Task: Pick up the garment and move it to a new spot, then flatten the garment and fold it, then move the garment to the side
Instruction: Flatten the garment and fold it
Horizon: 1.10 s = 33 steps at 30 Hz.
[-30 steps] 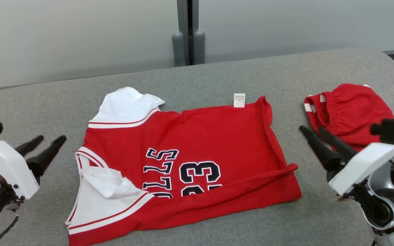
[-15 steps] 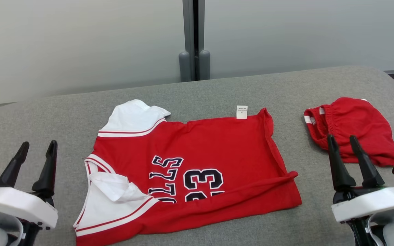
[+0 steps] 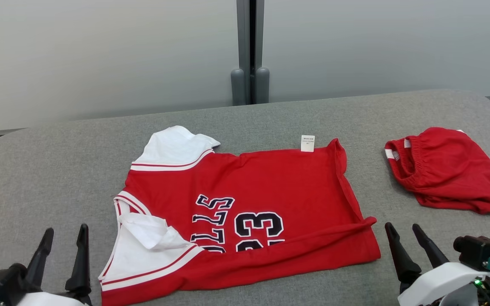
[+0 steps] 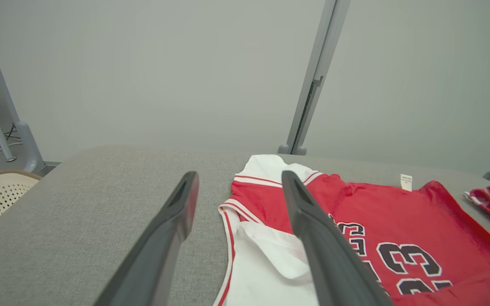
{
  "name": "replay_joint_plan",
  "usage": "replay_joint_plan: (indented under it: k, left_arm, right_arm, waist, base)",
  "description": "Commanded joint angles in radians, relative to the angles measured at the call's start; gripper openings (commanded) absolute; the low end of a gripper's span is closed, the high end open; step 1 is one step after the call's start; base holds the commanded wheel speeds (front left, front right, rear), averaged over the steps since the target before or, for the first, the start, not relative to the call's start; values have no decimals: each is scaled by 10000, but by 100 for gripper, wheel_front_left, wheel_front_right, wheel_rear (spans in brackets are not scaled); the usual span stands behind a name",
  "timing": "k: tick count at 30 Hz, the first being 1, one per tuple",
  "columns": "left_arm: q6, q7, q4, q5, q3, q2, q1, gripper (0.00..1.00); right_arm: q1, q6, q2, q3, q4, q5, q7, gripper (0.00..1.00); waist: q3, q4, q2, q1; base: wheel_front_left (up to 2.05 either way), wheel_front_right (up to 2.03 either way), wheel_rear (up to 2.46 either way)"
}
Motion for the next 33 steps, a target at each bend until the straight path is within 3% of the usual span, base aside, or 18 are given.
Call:
replay_joint_plan:
  k: [1,6,13,29,30,31,32,33]
  left_arm:
    - [-127,115,301,-106,-58,-11,214,100]
    - [-410,951,915,-515,-402,36,129,100]
    - [-1135,2164,1789,-946,-1050,-36,-404,100]
    - [-1917,4370,4253,-1415,-2132,-397,-1420,100]
    - [-2028,4490,4338,-1463,-2200,-446,-1455,100]
    - [-2114,4550,4423,-1497,-2240,-498,-1492,100]
    - [-2168,4602,4501,-1525,-2263,-530,-1558,79]
    - [-2216,4608,4569,-1536,-2272,-547,-1603,35]
  right_arm:
    - [-175,0,-56,81,273,-53,420,100]
    - [-556,0,-5,277,1146,-18,1563,100]
    - [-1149,0,136,338,1957,106,2495,100]
    - [-2012,-1,354,662,3104,74,3347,100]
    - [-2065,-1,375,697,3140,61,3386,90]
    - [-2110,-1,397,741,3156,67,3417,49]
    - [-2161,0,409,812,3146,101,3396,38]
    - [-2216,0,414,865,3131,153,3363,14]
  waist:
    - [-1,24,-1,0]
    - [93,89,-1,0]
    - [527,133,-1,0]
    - [900,91,-1,0]
    - [890,100,-1,0]
    - [880,109,-1,0]
    - [874,116,-1,0]
    - [869,120,-1,0]
  base:
    - [0,0,0]
    - [0,0,0]
    - [0,0,0]
    - [0,0,0]
    - [0,0,0]
    - [0,0,0]
    - [0,0,0]
    - [0,0,0]
